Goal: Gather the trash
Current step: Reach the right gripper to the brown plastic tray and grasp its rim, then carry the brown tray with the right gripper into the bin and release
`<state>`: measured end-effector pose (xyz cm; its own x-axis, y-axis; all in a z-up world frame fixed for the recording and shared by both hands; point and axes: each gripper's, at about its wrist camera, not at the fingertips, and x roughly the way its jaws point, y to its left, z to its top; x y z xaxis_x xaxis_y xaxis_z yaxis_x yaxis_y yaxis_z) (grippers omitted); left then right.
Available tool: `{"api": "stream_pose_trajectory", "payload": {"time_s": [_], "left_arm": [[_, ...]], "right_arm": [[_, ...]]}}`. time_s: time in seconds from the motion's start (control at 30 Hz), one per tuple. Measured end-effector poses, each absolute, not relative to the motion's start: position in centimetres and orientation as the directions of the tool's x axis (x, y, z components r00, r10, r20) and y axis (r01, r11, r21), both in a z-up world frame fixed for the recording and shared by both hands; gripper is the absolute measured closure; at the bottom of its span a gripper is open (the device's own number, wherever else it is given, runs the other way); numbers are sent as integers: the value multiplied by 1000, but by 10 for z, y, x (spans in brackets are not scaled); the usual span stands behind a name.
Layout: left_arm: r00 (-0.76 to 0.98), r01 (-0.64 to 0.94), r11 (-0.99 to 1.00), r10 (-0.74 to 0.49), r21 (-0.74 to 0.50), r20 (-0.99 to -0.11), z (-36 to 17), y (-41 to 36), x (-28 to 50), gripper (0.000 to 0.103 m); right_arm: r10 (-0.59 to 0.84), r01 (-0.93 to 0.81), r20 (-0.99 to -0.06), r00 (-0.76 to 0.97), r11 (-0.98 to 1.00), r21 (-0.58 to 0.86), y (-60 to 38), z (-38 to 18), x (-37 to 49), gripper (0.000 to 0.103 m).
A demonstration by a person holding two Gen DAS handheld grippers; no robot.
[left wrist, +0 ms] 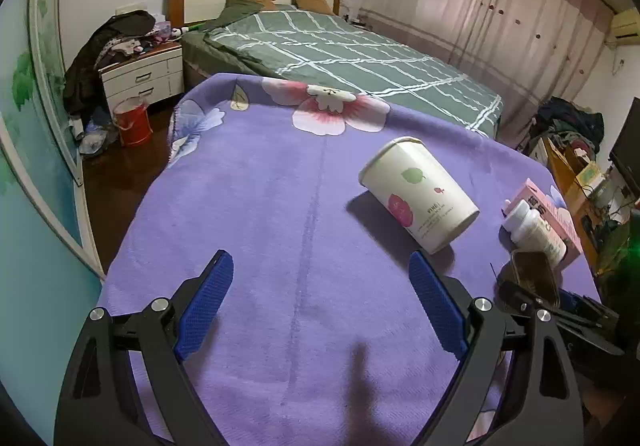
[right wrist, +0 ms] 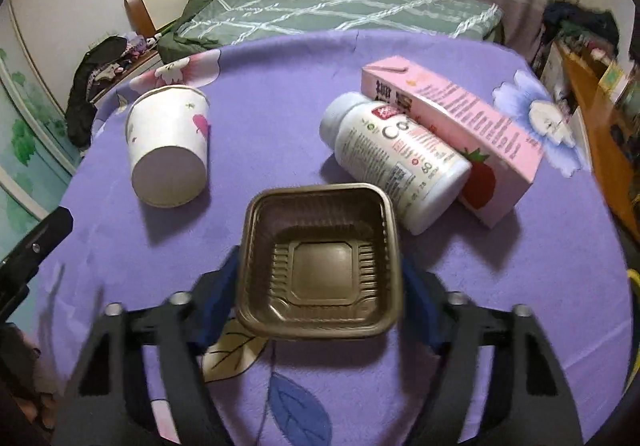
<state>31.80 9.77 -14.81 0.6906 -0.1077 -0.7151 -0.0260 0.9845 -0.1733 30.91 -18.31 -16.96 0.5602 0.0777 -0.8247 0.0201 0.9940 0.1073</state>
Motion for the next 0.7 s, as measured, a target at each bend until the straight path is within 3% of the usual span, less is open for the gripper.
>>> {"api": "stream_pose_trajectory", "payload": {"time_s": [0.37, 0.7], "left_arm": [[707, 2, 992, -91, -127, -702, -150, 83, 314, 15], [721, 91, 992, -129, -91, -681, -147, 59, 304, 14]], "right_arm": [[145, -25, -782, 607, 986, 163, -216, -135, 267, 39], [22, 159, -775, 632, 975, 157, -314, -127, 206, 38]]}}
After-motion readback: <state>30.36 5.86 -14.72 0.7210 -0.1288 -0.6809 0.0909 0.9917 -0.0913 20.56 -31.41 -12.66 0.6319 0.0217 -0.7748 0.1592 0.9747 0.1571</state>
